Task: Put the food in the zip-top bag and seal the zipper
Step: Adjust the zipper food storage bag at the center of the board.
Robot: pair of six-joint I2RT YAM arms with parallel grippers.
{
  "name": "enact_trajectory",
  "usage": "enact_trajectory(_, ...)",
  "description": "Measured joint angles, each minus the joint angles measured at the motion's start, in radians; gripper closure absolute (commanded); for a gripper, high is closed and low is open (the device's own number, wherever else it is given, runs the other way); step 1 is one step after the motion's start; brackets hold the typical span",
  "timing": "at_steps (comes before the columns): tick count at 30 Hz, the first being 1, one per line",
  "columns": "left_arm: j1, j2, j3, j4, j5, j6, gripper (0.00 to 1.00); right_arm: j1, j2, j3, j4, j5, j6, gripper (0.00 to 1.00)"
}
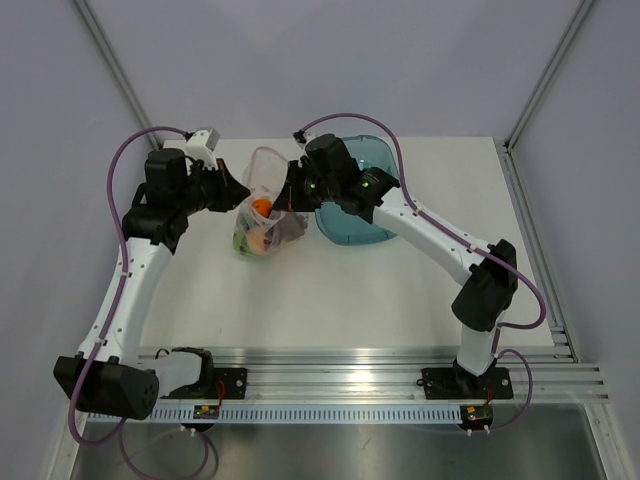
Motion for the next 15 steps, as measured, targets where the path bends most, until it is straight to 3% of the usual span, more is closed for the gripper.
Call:
enact_trajectory(2,-0.001,0.013,0.01,-0.005,-0.008,-0.001,1.0,0.0,0.0,0.0,0.0,-0.001,-0.011,0.64)
enact_trajectory(4,-0.001,0.019,0.026,-0.008,-0.014,0.0,1.0,0.0,0.0,0.006,-0.001,0.002,-0.043,0.51)
enact_trajectory(10,0.004,0.026,0.089,-0.04,-0.013,0.004,1.0,-0.026,-0.03,0.034,-0.02,-0.024,-0.228,0.44)
enact_trajectory(15,0.022,0.05,0.128,-0.058,0.009,0.013,1.0,-0.168,-0.158,-0.026,0.022,-0.206,-0.402,0.41)
